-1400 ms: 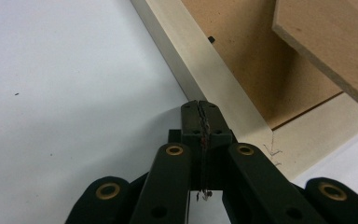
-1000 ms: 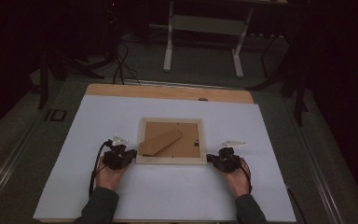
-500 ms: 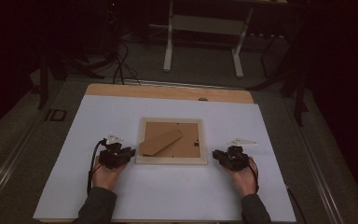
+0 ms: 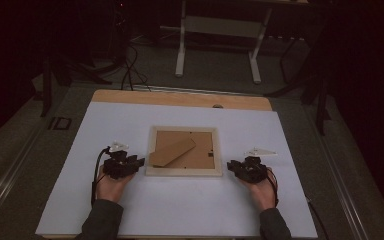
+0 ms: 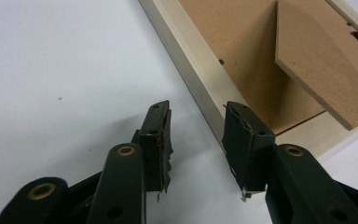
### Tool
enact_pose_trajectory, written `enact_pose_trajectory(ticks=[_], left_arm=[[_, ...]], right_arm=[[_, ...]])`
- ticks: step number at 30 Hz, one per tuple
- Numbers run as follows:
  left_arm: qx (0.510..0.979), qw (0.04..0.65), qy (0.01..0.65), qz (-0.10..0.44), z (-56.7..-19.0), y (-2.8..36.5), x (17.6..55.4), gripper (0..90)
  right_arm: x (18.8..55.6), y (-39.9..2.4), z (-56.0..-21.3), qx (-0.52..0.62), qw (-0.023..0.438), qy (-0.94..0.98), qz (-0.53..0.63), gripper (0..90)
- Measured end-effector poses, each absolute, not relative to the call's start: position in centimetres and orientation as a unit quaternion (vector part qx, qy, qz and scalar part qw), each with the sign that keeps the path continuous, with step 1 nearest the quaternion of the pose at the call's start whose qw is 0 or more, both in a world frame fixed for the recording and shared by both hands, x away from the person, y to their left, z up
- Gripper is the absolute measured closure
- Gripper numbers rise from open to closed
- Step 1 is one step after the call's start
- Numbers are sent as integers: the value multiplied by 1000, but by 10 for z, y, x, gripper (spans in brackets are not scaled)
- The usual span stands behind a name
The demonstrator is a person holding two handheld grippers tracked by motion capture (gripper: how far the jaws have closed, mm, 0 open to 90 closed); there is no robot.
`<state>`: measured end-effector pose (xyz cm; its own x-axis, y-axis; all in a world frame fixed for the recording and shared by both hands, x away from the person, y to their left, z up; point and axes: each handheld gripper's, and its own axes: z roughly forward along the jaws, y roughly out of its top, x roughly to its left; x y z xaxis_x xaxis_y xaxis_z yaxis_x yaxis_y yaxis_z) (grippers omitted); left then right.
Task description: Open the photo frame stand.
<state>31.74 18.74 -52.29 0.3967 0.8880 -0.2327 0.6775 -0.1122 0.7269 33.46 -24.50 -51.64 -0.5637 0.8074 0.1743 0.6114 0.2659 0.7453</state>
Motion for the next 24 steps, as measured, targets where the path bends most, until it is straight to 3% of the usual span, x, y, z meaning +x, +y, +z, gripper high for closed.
enact_pose_trajectory(ticks=[24], left_arm=[[710, 458, 516, 142, -497, 197, 310, 544]], right_arm=[[328, -246, -509, 441, 117, 787, 416, 691]])
